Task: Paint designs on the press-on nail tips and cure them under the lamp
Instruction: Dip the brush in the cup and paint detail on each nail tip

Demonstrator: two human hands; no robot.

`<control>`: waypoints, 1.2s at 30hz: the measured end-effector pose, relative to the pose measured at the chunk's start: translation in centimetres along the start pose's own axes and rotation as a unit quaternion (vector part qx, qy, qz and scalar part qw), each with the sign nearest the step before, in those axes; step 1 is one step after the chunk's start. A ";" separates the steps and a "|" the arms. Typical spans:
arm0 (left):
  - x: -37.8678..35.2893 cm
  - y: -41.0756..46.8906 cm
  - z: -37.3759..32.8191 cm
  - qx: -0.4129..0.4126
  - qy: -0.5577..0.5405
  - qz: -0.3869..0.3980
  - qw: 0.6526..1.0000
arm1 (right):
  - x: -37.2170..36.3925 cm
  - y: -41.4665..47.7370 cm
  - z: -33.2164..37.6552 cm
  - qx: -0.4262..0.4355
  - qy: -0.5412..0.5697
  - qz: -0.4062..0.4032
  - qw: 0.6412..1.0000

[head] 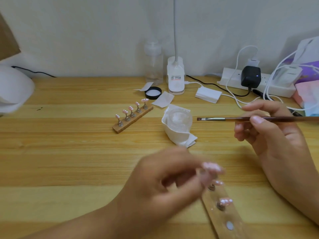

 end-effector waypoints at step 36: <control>2.3 2.0 3.5 0.273 -0.328 -0.050 0.903 | -1.8 -1.1 1.0 0.036 -0.185 0.103 0.977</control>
Point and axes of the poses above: each hand's wrist, its own y-axis towards the middle knuckle, its own x-axis out of the back of the hand, z = x × y, the point moved 2 cm from there along y, towards the middle knuckle, and after that the axes turned 9 degrees about -y, right-handed, at the moved point
